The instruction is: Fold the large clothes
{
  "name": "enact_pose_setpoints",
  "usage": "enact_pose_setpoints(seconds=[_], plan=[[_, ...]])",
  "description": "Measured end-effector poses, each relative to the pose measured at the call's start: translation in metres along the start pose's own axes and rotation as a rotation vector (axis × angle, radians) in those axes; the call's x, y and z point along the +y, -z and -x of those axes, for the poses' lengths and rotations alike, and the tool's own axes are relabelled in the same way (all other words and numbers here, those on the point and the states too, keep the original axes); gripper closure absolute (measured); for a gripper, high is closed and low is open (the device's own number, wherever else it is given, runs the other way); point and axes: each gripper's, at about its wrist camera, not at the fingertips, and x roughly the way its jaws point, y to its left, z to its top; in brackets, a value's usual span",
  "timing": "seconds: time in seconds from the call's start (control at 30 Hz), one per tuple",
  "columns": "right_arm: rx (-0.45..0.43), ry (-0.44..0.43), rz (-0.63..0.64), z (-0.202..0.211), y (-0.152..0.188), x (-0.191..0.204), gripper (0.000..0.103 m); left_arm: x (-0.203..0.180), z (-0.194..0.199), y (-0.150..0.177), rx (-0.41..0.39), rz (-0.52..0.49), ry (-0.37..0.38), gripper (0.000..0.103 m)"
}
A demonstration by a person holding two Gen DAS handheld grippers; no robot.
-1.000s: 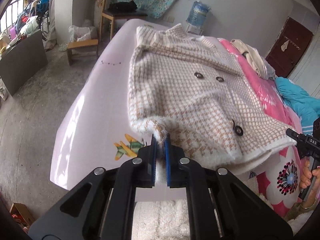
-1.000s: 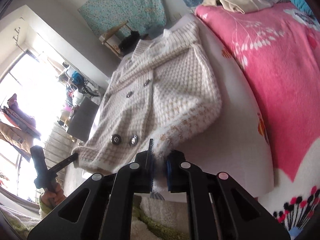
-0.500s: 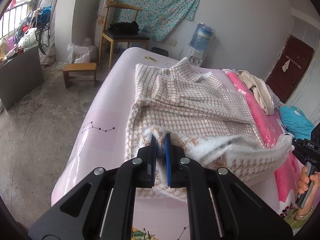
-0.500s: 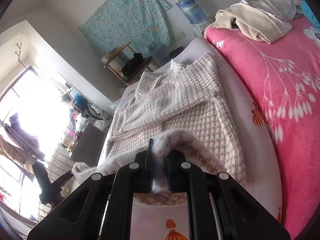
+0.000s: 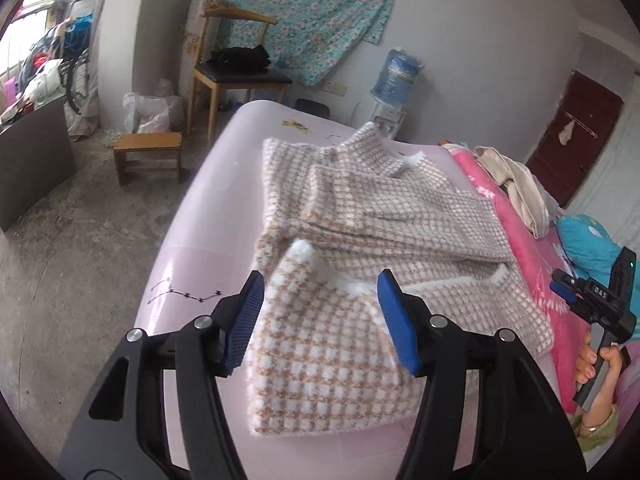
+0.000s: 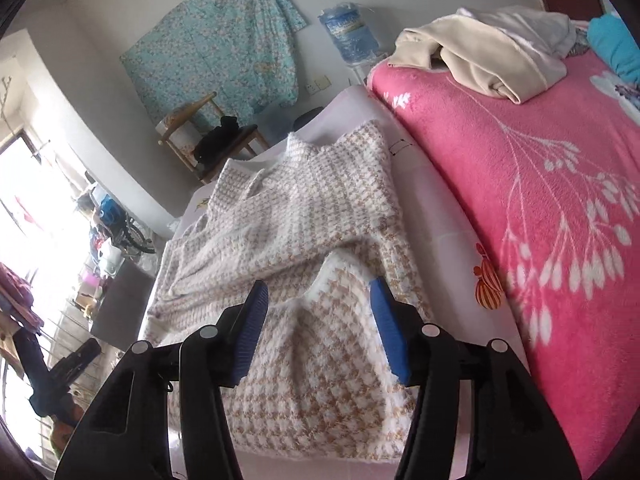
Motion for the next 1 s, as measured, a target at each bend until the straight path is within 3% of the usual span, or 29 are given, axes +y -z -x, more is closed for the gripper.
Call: enact_pose_setpoints(seconds=[0.13, 0.17, 0.23, 0.33, 0.37, 0.47, 0.6, 0.7, 0.87, 0.93, 1.0], plan=[[0.095, -0.022, 0.272, -0.013, 0.032, 0.053, 0.052, -0.049, -0.011, 0.026, 0.077, -0.135, 0.096, 0.047], [0.119, 0.000, 0.337, -0.017, 0.042, 0.064, 0.055, -0.060, -0.016, 0.035, 0.093, -0.172, 0.075, 0.047], [0.191, 0.038, 0.405, -0.034, 0.061, 0.072, 0.063, -0.079, -0.035, 0.053, 0.149, -0.252, -0.047, 0.047], [0.289, 0.067, 0.354, -0.061, 0.079, 0.056, 0.067, -0.083, -0.061, 0.078, 0.212, -0.306, -0.149, 0.045], [0.274, 0.062, 0.347, -0.058, 0.079, 0.054, 0.068, -0.080, -0.065, 0.082, 0.224, -0.305, -0.159, 0.045], [0.264, 0.080, 0.324, -0.039, 0.075, 0.054, 0.068, -0.073, -0.053, 0.079, 0.213, -0.263, -0.147, 0.046], [0.225, 0.010, 0.203, 0.009, 0.077, 0.027, 0.062, -0.056, -0.016, 0.079, 0.180, -0.182, -0.064, 0.046], [0.236, 0.014, 0.070, 0.034, 0.084, -0.004, 0.056, -0.034, 0.002, 0.093, 0.212, -0.065, 0.031, 0.044], [0.258, 0.056, -0.156, 0.038, 0.098, -0.055, 0.050, 0.007, -0.001, 0.122, 0.275, 0.179, 0.114, 0.040], [0.222, 0.016, -0.230, 0.035, 0.096, -0.066, 0.050, 0.020, -0.005, 0.122, 0.239, 0.281, 0.170, 0.040], [0.181, 0.026, -0.266, 0.029, 0.089, -0.069, 0.050, 0.029, -0.008, 0.117, 0.218, 0.348, 0.172, 0.040]])
